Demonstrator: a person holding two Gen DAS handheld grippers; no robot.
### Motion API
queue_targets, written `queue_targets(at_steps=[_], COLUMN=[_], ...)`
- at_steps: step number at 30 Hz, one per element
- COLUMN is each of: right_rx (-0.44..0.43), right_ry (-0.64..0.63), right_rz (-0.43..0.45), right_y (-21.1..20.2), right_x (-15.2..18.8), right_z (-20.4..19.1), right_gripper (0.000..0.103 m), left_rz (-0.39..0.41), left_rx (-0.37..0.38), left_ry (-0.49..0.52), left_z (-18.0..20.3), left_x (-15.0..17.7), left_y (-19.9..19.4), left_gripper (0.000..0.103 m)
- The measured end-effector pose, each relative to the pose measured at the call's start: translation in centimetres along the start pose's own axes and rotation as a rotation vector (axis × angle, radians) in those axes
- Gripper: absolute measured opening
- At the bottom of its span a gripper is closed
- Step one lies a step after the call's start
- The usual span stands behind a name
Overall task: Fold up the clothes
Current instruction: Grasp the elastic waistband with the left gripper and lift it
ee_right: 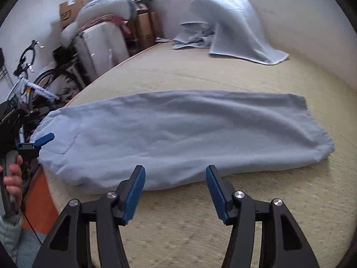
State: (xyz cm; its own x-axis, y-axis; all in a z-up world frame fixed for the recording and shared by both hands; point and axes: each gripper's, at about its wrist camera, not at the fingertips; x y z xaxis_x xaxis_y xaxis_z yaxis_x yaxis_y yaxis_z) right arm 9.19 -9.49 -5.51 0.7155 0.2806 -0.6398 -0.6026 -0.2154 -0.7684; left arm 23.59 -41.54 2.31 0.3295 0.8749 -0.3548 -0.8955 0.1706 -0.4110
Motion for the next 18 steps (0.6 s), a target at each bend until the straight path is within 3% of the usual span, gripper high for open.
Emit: queue_targets(at_steps=[3, 10, 14, 18], right_rx=[-0.019, -0.058, -0.070, -0.070], right_ry=[-0.045, -0.105, -0.120, -0.134], right_rz=[0.012, 0.035, 0.043, 0.040], right_y=[-0.4, -1.4, -1.8, -1.7], right_x=[0.2, -0.1, -0.3, 0.0], right_z=[-2.4, -6.4, -7.5, -8.0], right_gripper=[0.061, 0.063, 0.064, 0.064], left_rz=[0.091, 0.311, 0.331, 0.324], left_rx=[-0.048, -0.086, -0.032, -0.057], left_ry=[-0.033, -0.251, -0.372, -0.389], left_z=[-3.1, -12.7, -17.5, -19.6], left_x=[-1.6, -4.8, -5.5, -6.2], left_y=[-3.8, -10.8, -12.0, -11.5], left_gripper=[0.080, 0.081, 0.081, 0.081])
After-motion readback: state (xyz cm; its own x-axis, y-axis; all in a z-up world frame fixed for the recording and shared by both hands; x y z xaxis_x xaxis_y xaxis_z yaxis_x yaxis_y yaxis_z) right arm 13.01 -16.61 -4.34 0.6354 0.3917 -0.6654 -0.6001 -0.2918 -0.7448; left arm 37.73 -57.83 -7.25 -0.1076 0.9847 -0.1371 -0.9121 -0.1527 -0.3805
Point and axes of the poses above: each gripper's, at about its wrist camera, not at the fingertips, and y roughly the way its jaws point, z to its right, x to its underside, and after that the axes turned 11 degrees about x, right-handed
